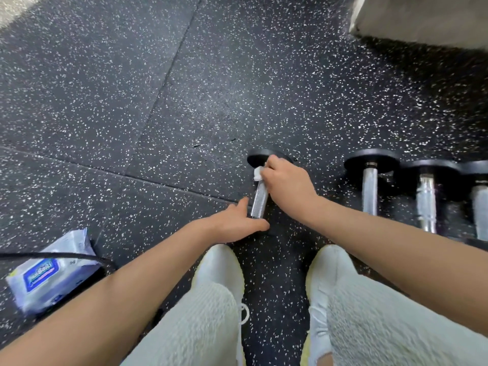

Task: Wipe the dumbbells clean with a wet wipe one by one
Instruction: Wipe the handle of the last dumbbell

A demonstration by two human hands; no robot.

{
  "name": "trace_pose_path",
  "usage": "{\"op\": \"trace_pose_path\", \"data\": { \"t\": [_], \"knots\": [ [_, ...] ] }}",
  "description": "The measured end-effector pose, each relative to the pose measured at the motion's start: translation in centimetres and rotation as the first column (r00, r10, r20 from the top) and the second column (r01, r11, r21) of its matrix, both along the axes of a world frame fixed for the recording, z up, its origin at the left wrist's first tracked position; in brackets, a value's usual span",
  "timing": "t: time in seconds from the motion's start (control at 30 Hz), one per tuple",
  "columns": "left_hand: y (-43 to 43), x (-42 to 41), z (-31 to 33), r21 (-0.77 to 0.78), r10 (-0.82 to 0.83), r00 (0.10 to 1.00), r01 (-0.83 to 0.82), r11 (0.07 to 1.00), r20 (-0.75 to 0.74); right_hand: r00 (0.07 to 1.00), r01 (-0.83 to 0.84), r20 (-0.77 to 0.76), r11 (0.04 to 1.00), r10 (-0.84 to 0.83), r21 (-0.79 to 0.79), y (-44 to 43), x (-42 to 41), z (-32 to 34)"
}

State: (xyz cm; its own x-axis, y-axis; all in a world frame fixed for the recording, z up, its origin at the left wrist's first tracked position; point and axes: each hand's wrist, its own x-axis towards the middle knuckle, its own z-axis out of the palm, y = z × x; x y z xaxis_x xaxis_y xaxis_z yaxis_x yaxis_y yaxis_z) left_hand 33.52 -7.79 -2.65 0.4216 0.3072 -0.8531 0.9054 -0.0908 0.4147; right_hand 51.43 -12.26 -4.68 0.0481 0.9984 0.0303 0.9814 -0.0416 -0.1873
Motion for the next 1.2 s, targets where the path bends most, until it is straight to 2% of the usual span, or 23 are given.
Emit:
{"op": "trace_pose_path", "data": {
  "t": [0.17, 0.3, 0.37, 0.5, 0.57, 0.63, 0.77, 0.83, 0.9, 1.0, 1.07, 1.2],
  "knots": [
    [-0.1, -0.4, -0.3, 0.010, -0.006, 1.000, 0.006, 1.000, 0.009, 0.995, 0.012, -0.102, 0.999, -0.007, 0.049, -1.2, 0.1, 0.1],
    [-0.4, -0.5, -0.7, 0.039, 0.014, 0.999, -0.016, 0.999, 0.044, 0.964, -0.210, -0.177, 0.977, 0.200, -0.037, -3.6, -0.3, -0.3],
    [-0.4, -0.4, -0.5, 0.024, 0.020, 0.998, -0.021, 0.999, 0.054, 0.957, -0.250, -0.167, 0.966, 0.237, -0.061, -3.1, 0.1, -0.4],
    [-0.2, -0.1, -0.1, -0.049, 0.025, 1.000, -0.024, 0.999, 0.015, 0.988, -0.046, -0.145, 0.999, 0.045, -0.008, -0.3, 1.3, 0.2],
    [-0.2, 0.1, 0.1, -0.054, 0.030, 1.000, -0.030, 0.998, 0.008, 0.988, -0.001, -0.154, 1.000, 0.003, 0.008, -0.3, 0.9, 0.3],
    [-0.4, 0.2, 0.2, -0.035, 0.021, 1.000, -0.021, 0.999, 0.010, 0.978, -0.057, -0.199, 0.998, 0.056, -0.003, -1.7, 0.1, 0.3],
    [-0.9, 0.2, -0.4, -0.017, 0.024, 0.999, -0.023, 1.000, 0.044, 0.907, -0.312, -0.322, 0.947, 0.272, -0.079, -4.5, -0.1, 0.6],
    [-1.0, 0.3, -0.5, -0.011, 0.020, 0.999, -0.020, 1.000, 0.047, 0.901, -0.342, -0.315, 0.934, 0.297, -0.098, -4.1, 0.7, 0.9],
    [-1.1, 0.5, -0.5, 0.003, 0.005, 0.999, -0.005, 1.000, 0.046, 0.930, -0.271, -0.282, 0.959, 0.238, -0.085, -3.0, 1.4, 1.0],
    [-1.2, 0.6, -0.5, -0.013, 0.016, 1.000, -0.016, 1.000, 0.007, 0.958, -0.065, -0.281, 0.997, 0.050, -0.045, -1.5, 2.3, 1.3],
    [-1.2, 0.6, -0.6, -0.023, 0.047, 0.999, -0.047, 0.999, -0.016, 0.953, -0.024, -0.303, 0.999, 0.011, -0.038, -1.7, 2.0, 1.3],
    [-1.3, 0.6, -0.6, -0.044, 0.130, 0.991, -0.129, 0.991, 0.017, 0.900, -0.290, -0.374, 0.948, 0.224, -0.129, -4.1, 0.5, 1.1]
  ]
}}
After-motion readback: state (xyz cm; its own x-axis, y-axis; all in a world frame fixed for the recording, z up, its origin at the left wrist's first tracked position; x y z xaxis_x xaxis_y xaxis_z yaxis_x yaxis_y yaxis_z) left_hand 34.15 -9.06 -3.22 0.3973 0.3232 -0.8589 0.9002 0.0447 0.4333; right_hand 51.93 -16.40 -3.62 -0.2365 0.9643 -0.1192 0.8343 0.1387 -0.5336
